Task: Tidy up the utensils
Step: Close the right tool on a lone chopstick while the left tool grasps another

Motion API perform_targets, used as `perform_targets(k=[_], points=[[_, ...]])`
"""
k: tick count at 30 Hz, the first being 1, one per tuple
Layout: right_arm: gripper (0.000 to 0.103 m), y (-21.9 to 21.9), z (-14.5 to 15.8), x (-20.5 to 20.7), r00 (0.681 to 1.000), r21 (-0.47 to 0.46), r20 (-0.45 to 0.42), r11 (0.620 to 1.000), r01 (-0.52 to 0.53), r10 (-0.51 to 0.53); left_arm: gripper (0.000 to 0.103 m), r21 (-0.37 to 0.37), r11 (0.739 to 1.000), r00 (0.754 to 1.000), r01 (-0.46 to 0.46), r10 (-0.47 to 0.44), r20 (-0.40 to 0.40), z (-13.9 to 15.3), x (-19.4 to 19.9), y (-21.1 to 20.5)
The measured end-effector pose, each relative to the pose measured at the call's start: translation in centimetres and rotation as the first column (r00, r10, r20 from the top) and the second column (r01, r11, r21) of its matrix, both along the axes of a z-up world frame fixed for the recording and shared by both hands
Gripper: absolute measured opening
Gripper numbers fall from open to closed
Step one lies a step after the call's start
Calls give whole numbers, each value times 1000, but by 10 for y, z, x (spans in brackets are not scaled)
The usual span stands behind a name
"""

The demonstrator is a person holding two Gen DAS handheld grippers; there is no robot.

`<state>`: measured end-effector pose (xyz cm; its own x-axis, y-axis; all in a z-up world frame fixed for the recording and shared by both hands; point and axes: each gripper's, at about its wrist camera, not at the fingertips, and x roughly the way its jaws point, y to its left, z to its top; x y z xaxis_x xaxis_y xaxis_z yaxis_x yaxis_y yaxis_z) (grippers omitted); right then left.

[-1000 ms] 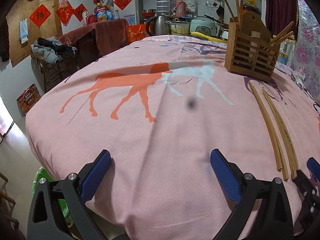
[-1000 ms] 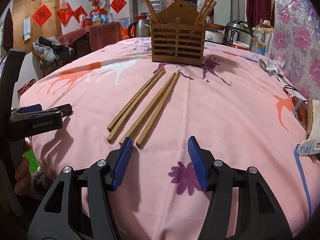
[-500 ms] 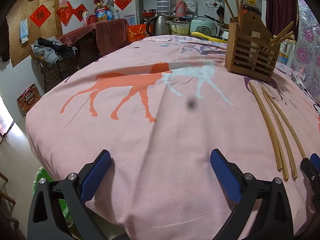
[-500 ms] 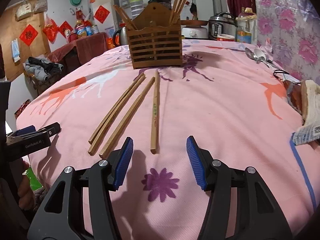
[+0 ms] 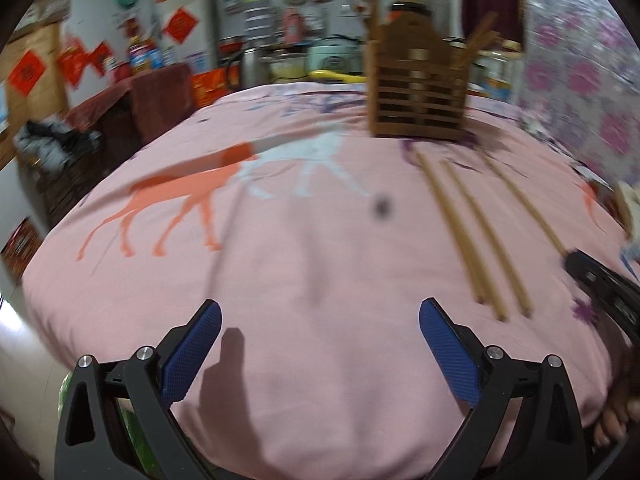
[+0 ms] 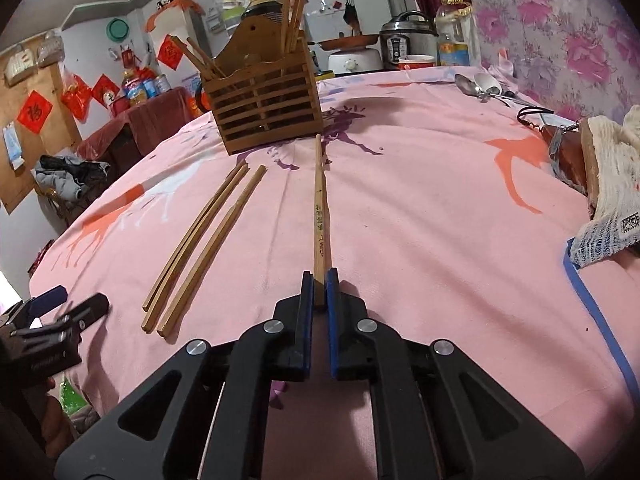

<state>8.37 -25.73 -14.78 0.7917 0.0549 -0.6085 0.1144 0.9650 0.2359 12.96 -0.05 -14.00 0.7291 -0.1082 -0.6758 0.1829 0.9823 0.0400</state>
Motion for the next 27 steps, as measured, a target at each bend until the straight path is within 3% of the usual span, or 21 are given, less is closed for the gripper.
perform_targets(k=[8,18,20,23,25,26,27], points=[[17,-3,-1,-1,1000,46,11,999,-26,26,97,14,991,990,136,-136,-23,-8,1,-30],[20,-7,-1,-6,1000,98,9,995,-20,19,97,39,993,993,109,-107,-44,-7,30,-46],[20,-5,-1,-5,1000,90,10,996,-20,19,92,33,995,995,91,-89,-51,-7,37,-46],[20,-7,-1,-5,1000,99,12,995,-22,21,73,-9,994,991,112,-113,-69,-5,37,-46],[20,-7,-1,-6,1000,103,14,994,-23,21,53,-3,991,989,137,-137,-51,-4,30,-50],[20,-8,-1,-6,1000,101,13,995,-22,21,48,1,989,988,151,-151,-43,-4,27,-53],[20,-7,-1,-6,1000,98,14,995,-22,21,32,3,986,985,166,-166,-38,-3,24,-56]])
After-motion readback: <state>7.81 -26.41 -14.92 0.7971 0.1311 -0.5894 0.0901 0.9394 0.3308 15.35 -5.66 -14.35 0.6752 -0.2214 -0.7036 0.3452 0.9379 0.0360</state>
